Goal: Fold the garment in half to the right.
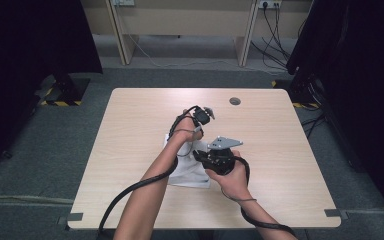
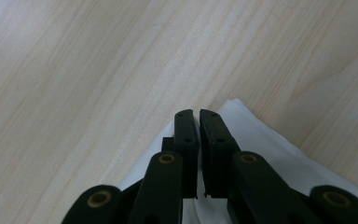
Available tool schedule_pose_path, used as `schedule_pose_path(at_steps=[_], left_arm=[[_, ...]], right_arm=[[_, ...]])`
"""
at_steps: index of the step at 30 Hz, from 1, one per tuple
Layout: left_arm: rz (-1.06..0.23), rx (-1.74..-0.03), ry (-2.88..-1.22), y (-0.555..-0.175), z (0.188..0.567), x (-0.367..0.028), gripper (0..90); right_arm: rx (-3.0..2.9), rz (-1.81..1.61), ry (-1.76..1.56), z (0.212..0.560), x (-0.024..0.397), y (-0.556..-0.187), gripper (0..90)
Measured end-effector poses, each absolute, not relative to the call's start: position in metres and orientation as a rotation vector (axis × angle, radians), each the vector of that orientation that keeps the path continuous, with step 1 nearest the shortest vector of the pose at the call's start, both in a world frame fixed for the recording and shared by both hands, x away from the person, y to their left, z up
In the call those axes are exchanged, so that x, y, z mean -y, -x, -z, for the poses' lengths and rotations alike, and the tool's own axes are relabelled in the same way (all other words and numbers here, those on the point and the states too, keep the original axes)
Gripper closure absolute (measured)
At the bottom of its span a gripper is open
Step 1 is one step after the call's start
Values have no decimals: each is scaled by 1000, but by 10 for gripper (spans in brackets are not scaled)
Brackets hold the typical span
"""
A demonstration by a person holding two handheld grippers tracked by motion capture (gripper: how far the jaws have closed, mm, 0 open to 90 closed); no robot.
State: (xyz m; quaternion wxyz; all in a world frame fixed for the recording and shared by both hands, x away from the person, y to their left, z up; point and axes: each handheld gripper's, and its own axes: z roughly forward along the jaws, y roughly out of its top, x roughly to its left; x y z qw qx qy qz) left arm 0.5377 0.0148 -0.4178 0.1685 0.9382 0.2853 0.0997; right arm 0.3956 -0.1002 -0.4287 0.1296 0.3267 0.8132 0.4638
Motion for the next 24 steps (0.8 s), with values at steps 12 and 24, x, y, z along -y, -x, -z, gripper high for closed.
schedule_pose_path(at_steps=[12,24], left_arm=[[-275,-807,-2673,-537,421,-10,852],[-273,-808,-2673,-537,421,-10,850]], right_arm=[[-2372,-1336,-947,433,103,-393,818],[-2386,-1320,-957,439,104,-392,817]])
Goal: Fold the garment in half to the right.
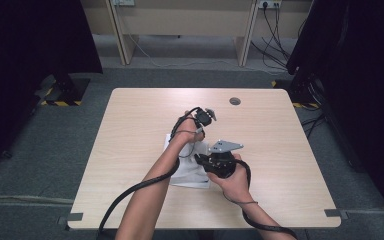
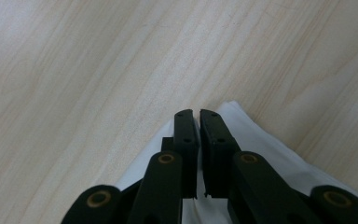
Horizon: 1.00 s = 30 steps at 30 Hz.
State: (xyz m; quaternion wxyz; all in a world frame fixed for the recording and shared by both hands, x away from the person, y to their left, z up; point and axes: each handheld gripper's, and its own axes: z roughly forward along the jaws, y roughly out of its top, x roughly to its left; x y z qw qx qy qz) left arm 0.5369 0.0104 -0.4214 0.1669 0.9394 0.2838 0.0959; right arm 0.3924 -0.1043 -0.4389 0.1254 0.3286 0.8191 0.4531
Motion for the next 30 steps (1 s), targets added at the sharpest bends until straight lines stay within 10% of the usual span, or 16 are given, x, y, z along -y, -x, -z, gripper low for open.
schedule_pose_path(at_steps=[30], left_arm=[[-266,-803,-2679,-536,425,-7,845]], right_arm=[[-2438,-1256,-965,458,105,-389,810]])
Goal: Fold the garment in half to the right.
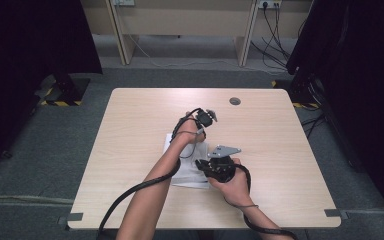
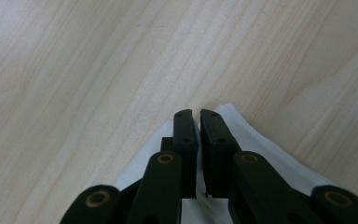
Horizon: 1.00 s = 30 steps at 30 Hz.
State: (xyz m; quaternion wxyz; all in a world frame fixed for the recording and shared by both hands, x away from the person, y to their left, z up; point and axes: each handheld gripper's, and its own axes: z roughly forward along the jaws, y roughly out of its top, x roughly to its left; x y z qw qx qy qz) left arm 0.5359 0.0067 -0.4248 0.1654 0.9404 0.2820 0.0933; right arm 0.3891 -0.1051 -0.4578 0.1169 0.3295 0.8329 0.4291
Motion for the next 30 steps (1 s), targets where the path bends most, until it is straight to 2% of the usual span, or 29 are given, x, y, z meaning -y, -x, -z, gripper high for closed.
schedule_pose_path(at_steps=[19,30], left_arm=[[-265,-799,-2682,-534,427,-3,837],[-265,-797,-2675,-535,427,-1,810]], right_arm=[[-2444,-1245,-979,464,107,-388,804],[-2426,-1242,-988,463,112,-387,772]])
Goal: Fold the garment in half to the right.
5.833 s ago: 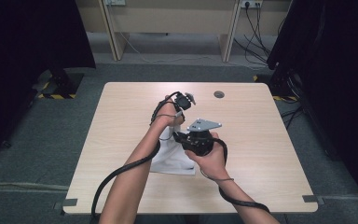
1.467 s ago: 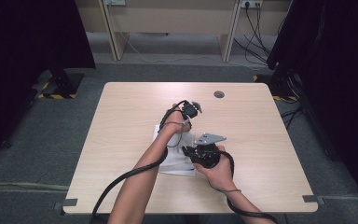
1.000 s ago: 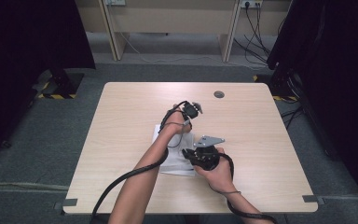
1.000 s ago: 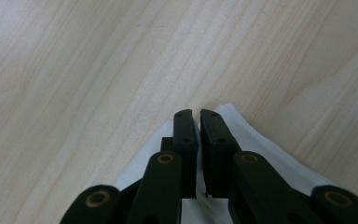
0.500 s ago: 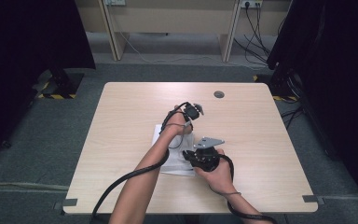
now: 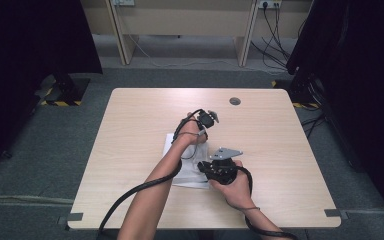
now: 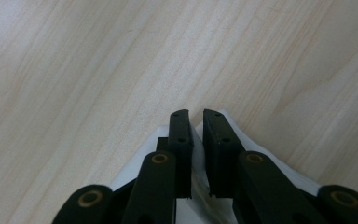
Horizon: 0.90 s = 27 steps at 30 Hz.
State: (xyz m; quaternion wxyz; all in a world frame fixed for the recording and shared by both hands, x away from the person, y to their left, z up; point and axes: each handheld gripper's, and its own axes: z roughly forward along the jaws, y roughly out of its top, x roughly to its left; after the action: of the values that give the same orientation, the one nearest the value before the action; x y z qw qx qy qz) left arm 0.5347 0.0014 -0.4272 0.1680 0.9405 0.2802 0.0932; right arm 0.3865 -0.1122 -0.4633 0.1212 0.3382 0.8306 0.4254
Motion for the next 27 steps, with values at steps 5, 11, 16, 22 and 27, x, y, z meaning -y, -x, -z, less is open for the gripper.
schedule_pose_path(at_steps=[5,11,16,22,27], left_arm=[[-262,-798,-2669,-534,428,0,803],[-264,-794,-2663,-535,429,2,797],[-264,-793,-2654,-536,428,3,786],[-263,-792,-2648,-536,428,4,776],[-264,-791,-2645,-536,428,4,770]], right_arm=[[-2415,-1236,-987,463,115,-387,759],[-2408,-1226,-990,464,117,-385,742],[-2401,-1218,-992,465,119,-385,734],[-2394,-1213,-991,464,121,-384,720],[-2386,-1214,-995,464,123,-384,710]])
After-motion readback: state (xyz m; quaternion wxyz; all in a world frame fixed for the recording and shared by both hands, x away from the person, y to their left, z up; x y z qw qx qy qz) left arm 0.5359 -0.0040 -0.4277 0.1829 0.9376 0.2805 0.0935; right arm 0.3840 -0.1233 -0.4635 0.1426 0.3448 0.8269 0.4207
